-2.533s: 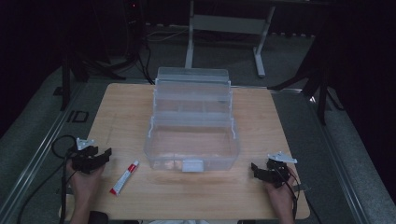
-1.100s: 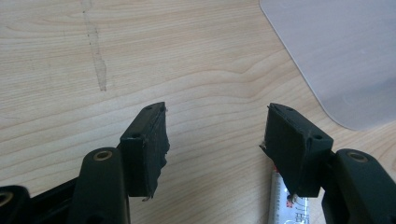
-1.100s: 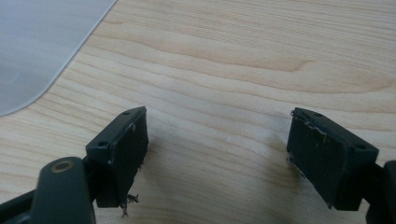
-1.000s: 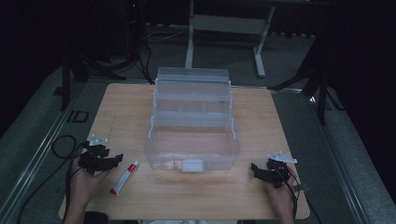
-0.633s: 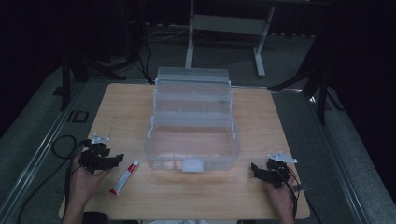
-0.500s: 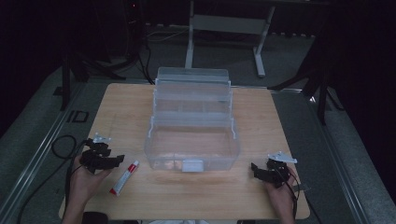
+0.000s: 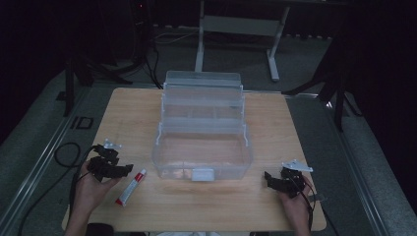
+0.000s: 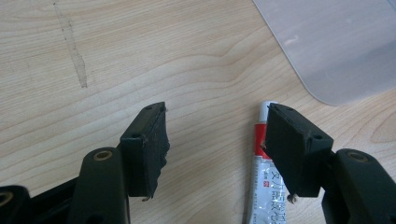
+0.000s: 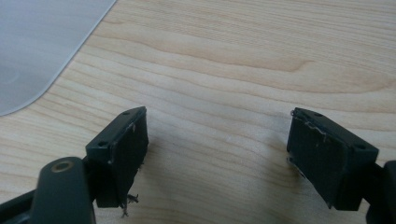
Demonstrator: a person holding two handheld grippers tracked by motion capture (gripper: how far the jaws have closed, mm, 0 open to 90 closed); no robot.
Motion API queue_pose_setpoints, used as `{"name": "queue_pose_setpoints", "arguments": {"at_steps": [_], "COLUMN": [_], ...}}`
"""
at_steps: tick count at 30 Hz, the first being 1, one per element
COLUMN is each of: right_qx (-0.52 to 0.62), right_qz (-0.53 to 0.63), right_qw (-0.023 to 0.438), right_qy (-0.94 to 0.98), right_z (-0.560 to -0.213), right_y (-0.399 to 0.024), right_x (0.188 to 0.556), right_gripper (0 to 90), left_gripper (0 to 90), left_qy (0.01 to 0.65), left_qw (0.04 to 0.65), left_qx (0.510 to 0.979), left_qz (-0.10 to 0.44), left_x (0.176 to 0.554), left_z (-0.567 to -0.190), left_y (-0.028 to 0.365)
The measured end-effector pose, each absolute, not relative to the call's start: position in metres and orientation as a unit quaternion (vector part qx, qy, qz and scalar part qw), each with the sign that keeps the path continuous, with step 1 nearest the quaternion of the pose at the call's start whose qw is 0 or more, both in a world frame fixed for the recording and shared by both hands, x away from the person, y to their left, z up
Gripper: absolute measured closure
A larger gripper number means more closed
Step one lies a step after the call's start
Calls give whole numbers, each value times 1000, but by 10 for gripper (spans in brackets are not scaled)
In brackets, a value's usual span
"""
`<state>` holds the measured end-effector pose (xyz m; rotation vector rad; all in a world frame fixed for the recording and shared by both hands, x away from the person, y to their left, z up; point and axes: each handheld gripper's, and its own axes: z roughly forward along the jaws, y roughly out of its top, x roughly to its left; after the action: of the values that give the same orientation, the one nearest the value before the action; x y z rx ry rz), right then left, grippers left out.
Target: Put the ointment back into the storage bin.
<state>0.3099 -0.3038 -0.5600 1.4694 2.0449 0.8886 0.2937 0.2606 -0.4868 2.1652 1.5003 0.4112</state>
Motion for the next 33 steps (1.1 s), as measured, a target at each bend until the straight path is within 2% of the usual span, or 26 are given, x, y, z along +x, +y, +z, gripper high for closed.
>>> {"name": "queue_pose_setpoints", "arguments": {"at_steps": [33], "right_qx": [535], "right_qz": [324], "right_qw": [233], "right_qy": [745], "right_z": [-560], "right_y": [-304], "right_x": [310], "right_gripper": [202], "left_gripper": [384], "left_qy": [516], "left_qw": [177], "left_qx": [832], "left_qz": [104], "left_x": [297], "left_z": [-489], "left_y": [250]}}
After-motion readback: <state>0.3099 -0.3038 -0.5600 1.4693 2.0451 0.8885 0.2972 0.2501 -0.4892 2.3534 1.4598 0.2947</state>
